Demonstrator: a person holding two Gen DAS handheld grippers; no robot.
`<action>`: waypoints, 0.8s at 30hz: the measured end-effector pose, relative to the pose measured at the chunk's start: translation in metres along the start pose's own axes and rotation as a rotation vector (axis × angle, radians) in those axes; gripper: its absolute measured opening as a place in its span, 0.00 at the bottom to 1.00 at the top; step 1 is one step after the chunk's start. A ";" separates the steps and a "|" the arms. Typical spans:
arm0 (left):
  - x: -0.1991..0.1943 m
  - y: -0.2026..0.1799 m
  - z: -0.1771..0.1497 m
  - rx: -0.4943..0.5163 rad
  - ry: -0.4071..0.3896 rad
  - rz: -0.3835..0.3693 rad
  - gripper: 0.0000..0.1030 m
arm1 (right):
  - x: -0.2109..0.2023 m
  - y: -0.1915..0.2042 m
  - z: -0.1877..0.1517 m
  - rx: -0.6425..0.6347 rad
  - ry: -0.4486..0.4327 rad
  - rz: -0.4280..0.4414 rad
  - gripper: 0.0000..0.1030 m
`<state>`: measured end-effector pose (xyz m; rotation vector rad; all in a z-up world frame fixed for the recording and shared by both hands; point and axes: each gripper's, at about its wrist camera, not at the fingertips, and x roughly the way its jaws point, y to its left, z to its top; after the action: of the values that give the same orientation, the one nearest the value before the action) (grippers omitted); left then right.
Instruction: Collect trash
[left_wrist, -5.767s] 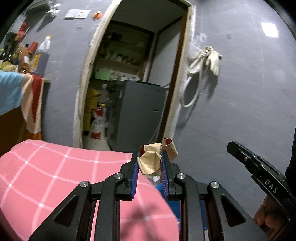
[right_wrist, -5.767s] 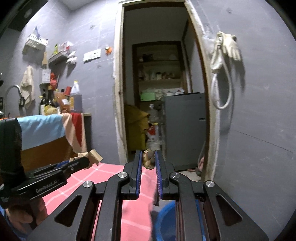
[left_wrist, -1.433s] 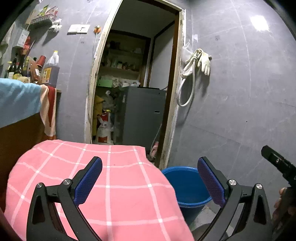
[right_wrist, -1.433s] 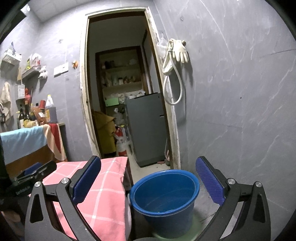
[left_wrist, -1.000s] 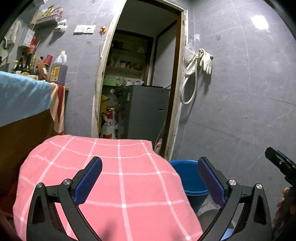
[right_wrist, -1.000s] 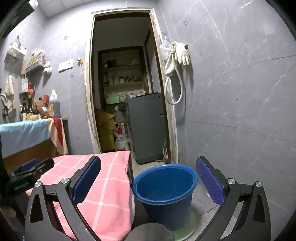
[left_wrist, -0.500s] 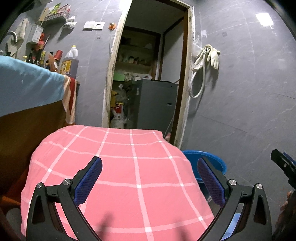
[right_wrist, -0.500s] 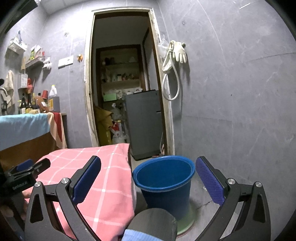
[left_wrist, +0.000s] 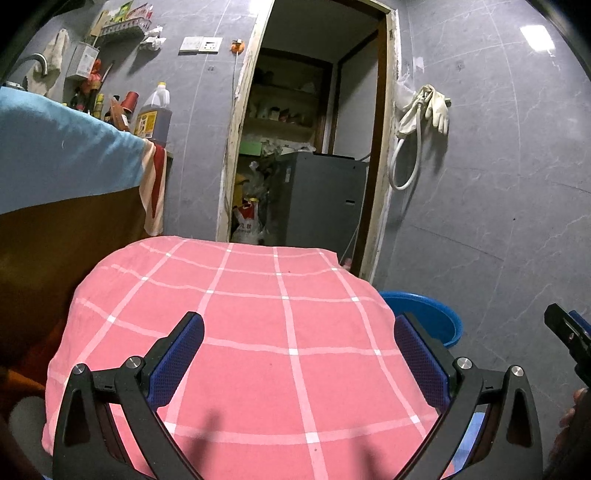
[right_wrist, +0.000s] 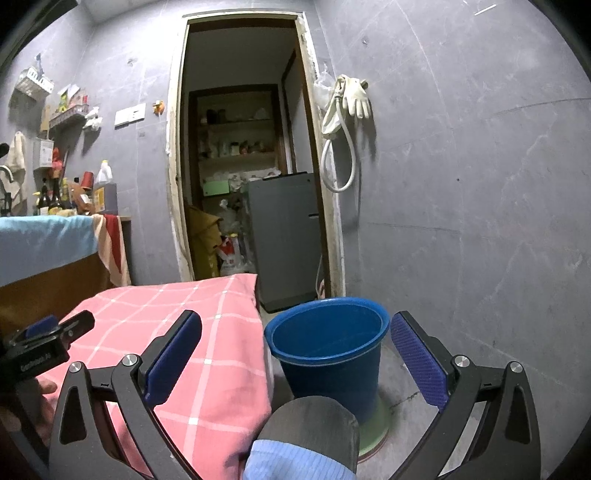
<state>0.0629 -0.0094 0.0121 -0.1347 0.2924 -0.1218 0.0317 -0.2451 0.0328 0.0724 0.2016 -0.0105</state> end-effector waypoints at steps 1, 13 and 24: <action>0.000 -0.001 -0.001 -0.001 0.002 0.001 0.98 | 0.000 0.000 -0.001 0.002 0.001 -0.002 1.00; 0.002 -0.004 -0.008 0.013 0.017 0.004 0.98 | 0.002 -0.003 -0.007 0.009 0.017 -0.012 1.00; 0.002 -0.005 -0.008 0.012 0.016 0.005 0.98 | 0.003 -0.005 -0.008 0.011 0.024 -0.013 1.00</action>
<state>0.0624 -0.0157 0.0047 -0.1207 0.3075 -0.1197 0.0330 -0.2500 0.0245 0.0824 0.2259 -0.0235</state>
